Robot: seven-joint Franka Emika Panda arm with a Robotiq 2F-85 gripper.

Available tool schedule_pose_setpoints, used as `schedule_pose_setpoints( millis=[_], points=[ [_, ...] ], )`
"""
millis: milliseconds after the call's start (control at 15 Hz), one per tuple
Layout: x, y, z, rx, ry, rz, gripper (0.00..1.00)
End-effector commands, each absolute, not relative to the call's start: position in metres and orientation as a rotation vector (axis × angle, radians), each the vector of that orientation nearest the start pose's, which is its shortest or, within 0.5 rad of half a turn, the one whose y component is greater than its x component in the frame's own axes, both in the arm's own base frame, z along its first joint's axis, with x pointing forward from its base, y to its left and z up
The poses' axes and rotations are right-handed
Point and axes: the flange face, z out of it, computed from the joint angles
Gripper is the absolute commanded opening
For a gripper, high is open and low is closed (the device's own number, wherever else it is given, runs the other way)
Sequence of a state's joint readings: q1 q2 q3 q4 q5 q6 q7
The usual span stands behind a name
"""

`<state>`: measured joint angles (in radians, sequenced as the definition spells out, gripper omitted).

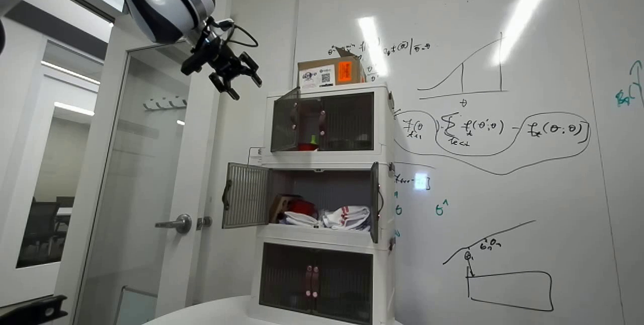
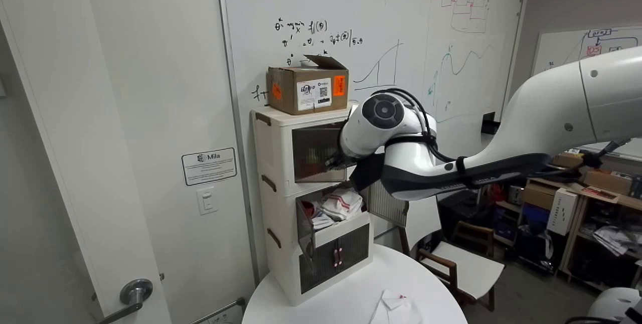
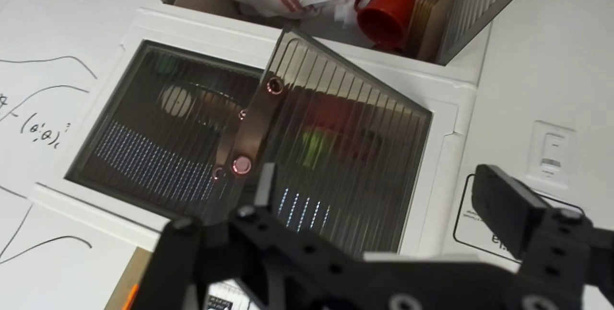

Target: Open the top left cabinet door

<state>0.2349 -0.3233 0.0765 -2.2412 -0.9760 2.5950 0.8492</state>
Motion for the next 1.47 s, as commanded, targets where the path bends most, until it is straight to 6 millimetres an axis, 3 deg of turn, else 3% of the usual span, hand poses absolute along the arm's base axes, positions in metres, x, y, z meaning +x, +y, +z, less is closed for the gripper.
schedule_pose_setpoints(
  millis=[0,467,733,1067,1400],
  points=[
    [0.460,0.166,0.583,-3.075,-0.325,-1.374,1.00],
    [0.458,0.154,0.612,-3.112,-0.504,-0.939,1.00],
    [0.475,0.131,0.649,-3.159,-0.636,-0.784,1.00],
    [0.518,0.086,0.688,-3.202,-0.692,-0.754,1.00],
    [0.563,0.059,0.675,-3.177,-0.806,-0.567,1.00]
  ],
)
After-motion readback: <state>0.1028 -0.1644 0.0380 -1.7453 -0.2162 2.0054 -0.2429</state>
